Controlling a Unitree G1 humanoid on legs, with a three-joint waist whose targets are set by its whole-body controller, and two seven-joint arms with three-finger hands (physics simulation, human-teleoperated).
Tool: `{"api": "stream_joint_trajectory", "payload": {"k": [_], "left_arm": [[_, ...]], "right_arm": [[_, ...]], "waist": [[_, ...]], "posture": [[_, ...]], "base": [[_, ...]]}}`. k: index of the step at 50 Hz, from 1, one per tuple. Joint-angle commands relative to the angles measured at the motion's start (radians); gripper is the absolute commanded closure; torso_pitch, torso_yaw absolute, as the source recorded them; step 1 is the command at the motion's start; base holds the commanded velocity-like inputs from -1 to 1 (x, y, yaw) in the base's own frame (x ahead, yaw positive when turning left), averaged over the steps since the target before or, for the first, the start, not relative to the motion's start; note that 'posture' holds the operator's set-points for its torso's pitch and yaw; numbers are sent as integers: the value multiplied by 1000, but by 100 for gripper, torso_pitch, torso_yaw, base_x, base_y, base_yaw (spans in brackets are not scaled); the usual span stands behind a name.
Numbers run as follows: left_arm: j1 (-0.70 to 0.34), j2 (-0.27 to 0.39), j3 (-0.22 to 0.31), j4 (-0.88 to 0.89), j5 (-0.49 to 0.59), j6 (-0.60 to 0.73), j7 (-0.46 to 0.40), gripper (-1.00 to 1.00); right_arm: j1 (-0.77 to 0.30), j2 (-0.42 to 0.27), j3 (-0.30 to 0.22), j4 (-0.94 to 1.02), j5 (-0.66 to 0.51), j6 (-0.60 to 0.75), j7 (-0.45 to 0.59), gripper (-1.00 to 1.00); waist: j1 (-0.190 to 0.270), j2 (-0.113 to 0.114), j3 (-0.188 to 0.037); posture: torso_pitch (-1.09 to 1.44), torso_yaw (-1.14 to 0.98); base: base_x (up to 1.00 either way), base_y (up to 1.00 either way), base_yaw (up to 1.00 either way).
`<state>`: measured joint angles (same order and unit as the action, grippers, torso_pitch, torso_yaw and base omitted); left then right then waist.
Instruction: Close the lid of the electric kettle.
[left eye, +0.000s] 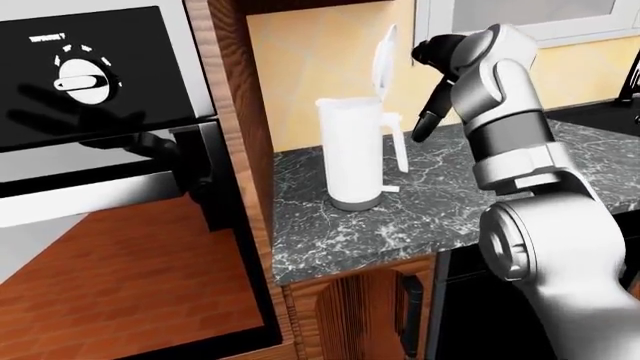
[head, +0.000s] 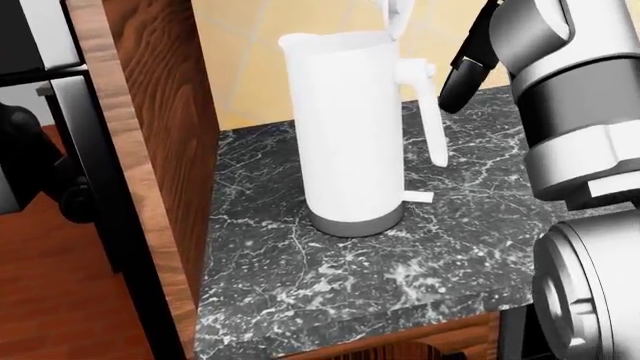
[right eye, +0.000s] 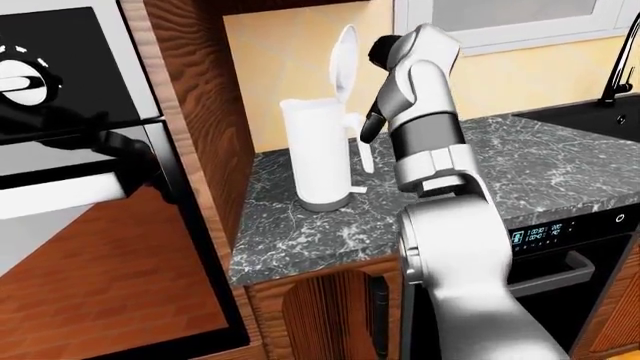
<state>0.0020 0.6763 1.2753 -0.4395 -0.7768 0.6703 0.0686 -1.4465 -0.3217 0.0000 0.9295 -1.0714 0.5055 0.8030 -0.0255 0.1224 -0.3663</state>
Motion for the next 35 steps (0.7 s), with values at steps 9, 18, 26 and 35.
{"api": "stream_joint_trajectory", "payload": {"k": [9, 18, 26, 35], "left_arm": [[-13, 27, -1, -23, -9, -21, -1, -100], [-10, 30, 5, -27, -16, -13, 1, -100], [-12, 31, 4, -33, -18, -7, 5, -100], [-14, 32, 5, -34, -19, -4, 8, -100]], "right_arm": [[-70, 12, 7, 23, 9, -26, -51, -100], [-97, 33, 14, 70, 16, -33, -77, -100], [-107, 67, 22, 106, 27, -39, -107, -100], [-125, 94, 31, 139, 40, -44, -131, -100]], "waist": [[0, 5, 2], [1, 7, 3], [1, 9, 2], [-1, 12, 2]], "posture": [[-64, 0], [-64, 0], [-64, 0], [-64, 0]], "base": [[0, 0, 0], [0, 0, 0], [0, 0, 0], [0, 0, 0]]}}
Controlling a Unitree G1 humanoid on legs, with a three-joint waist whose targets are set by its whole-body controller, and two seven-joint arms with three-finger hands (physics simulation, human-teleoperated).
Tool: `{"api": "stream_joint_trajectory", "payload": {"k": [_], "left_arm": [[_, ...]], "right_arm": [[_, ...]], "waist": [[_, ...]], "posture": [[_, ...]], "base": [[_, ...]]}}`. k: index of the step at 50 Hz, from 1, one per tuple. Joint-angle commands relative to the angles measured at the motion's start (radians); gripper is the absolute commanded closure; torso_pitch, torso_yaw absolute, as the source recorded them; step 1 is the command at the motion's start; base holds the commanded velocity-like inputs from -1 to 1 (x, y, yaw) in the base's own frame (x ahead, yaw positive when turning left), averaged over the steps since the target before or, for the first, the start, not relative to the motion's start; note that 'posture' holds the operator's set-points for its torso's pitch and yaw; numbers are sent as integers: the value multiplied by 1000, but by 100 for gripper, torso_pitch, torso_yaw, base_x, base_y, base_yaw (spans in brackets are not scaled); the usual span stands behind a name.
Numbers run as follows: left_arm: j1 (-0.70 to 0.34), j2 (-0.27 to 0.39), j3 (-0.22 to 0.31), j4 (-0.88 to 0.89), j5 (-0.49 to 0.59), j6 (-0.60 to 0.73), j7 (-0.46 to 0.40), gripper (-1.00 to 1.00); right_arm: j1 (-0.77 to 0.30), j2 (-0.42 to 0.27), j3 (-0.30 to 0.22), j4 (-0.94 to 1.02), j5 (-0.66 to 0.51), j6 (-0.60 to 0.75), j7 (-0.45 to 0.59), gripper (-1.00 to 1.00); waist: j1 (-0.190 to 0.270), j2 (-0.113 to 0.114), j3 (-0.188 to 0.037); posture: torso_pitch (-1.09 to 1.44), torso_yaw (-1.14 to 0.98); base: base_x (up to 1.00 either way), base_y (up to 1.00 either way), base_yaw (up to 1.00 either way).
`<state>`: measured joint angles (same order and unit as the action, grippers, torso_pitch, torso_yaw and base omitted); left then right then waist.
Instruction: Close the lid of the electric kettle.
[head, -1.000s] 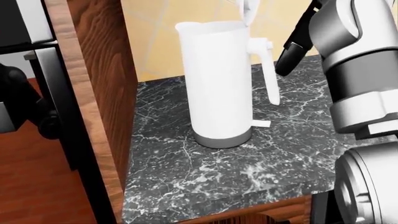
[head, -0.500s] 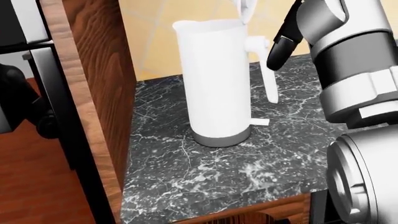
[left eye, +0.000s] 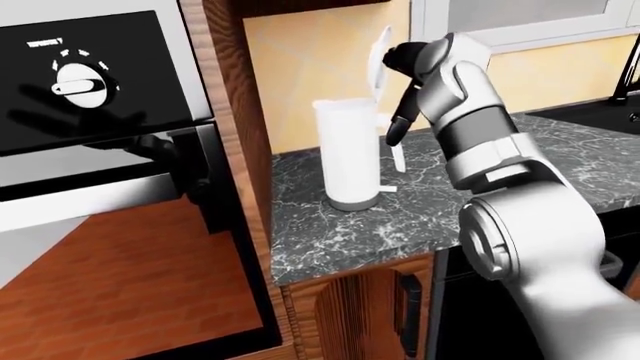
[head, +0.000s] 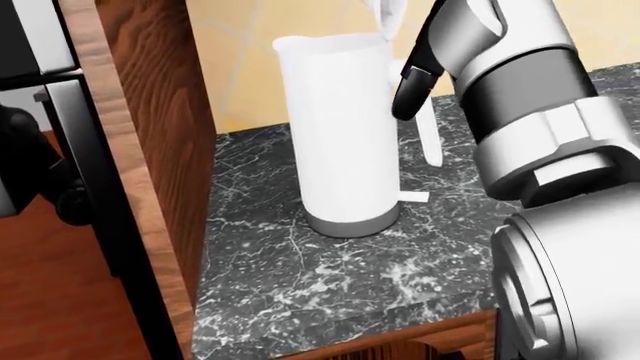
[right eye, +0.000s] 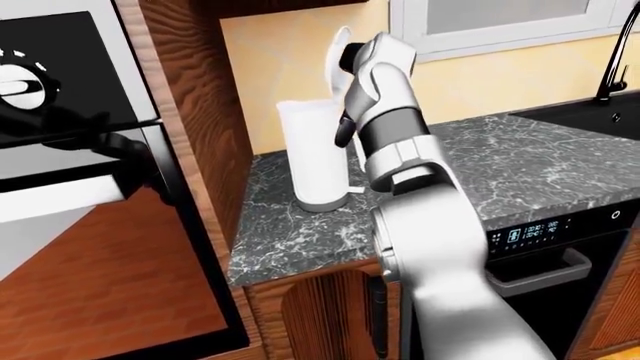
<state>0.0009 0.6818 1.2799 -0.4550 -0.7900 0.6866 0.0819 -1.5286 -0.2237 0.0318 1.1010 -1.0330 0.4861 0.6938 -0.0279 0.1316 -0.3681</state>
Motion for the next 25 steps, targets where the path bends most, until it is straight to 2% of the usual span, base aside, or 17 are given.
{"api": "stream_joint_trajectory", "payload": {"k": [1, 21, 25], "left_arm": [[-13, 26, -3, -21, -5, -21, -5, -100], [-16, 29, -5, -11, -2, -29, -4, -100], [-15, 28, -4, -12, -5, -28, -3, -100]], "right_arm": [[-46, 0, 1, -30, 2, -24, -21, -100], [-84, 86, 20, 32, 26, -24, -69, -100], [-94, 86, 23, 32, 25, -25, -62, -100]], "waist": [[1, 3, 3], [4, 4, 6], [5, 4, 6]], "posture": [[-64, 0], [-64, 0], [-64, 0]], "base": [[0, 0, 0], [0, 0, 0], [0, 0, 0]]}}
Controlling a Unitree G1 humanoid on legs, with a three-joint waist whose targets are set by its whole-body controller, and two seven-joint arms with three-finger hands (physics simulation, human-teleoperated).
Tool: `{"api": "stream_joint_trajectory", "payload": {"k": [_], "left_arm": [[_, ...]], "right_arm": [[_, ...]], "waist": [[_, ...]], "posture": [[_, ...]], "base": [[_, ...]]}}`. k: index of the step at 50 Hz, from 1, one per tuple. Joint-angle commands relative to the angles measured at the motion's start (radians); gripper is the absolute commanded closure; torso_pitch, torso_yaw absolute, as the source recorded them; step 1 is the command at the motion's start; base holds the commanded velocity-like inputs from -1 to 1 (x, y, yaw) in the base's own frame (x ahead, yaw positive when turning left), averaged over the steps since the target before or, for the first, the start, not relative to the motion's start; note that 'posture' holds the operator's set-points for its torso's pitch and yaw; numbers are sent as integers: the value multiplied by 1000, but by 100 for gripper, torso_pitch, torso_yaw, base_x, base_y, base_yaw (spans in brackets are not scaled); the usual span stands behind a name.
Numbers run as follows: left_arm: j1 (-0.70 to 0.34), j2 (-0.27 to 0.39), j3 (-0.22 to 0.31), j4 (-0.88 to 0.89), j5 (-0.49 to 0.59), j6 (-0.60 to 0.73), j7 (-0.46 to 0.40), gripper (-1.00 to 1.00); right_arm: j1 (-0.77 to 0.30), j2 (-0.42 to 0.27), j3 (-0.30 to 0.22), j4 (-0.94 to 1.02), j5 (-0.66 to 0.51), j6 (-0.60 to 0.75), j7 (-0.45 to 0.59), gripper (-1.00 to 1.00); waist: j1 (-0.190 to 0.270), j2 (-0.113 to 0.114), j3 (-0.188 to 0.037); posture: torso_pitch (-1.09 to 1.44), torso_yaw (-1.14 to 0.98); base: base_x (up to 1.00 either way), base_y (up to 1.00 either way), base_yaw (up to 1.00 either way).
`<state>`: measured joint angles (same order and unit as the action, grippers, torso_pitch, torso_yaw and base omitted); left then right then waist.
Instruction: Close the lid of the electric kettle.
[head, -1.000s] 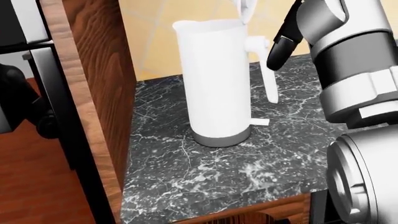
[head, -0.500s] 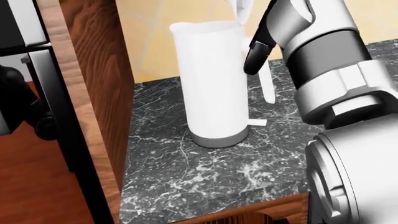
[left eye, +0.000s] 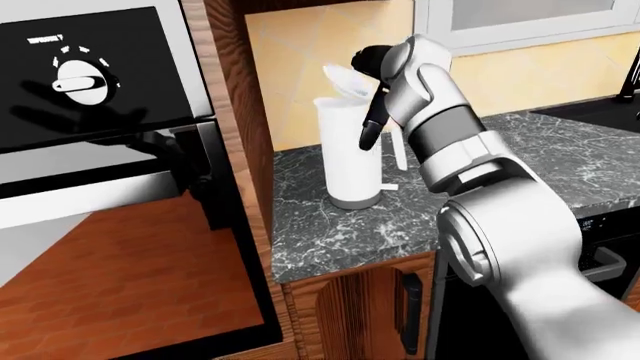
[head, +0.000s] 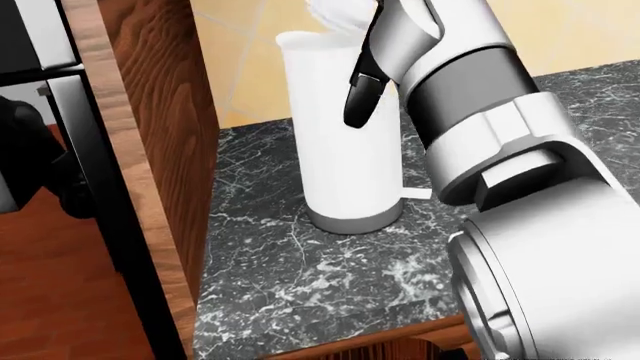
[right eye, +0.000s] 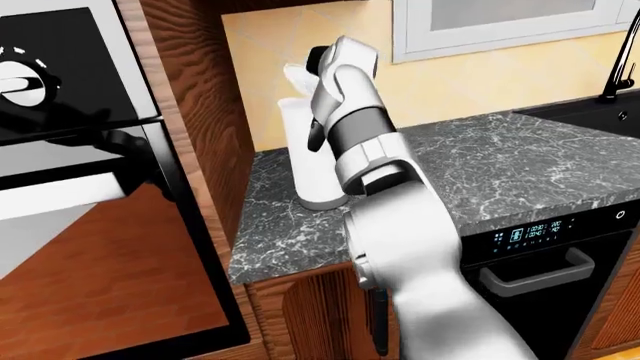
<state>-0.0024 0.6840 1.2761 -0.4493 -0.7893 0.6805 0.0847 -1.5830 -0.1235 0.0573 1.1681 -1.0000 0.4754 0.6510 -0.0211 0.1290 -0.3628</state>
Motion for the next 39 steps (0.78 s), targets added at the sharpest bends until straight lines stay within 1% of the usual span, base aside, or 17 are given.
{"api": "stream_joint_trajectory", "payload": {"k": [1, 6, 20, 39], "left_arm": [[-11, 26, 0, -18, -5, -22, -6, -100], [-11, 25, -3, -18, -4, -24, -4, -100], [-12, 28, -1, -17, -6, -21, -5, -100], [-12, 27, -4, -26, -9, -18, -4, -100]], "right_arm": [[-41, -17, -4, -35, -8, -15, -19, -100], [-34, -38, -5, -52, -14, -8, -7, -100], [-43, -29, -8, -45, -9, -7, -17, -100], [-41, -23, -6, -46, -6, -3, -17, -100]], "waist": [[-1, 7, 1], [4, 4, 1], [4, 9, 0], [2, 9, -2]], "posture": [[-64, 0], [-64, 0], [-64, 0], [-64, 0]], "base": [[0, 0, 0], [0, 0, 0], [0, 0, 0], [0, 0, 0]]}}
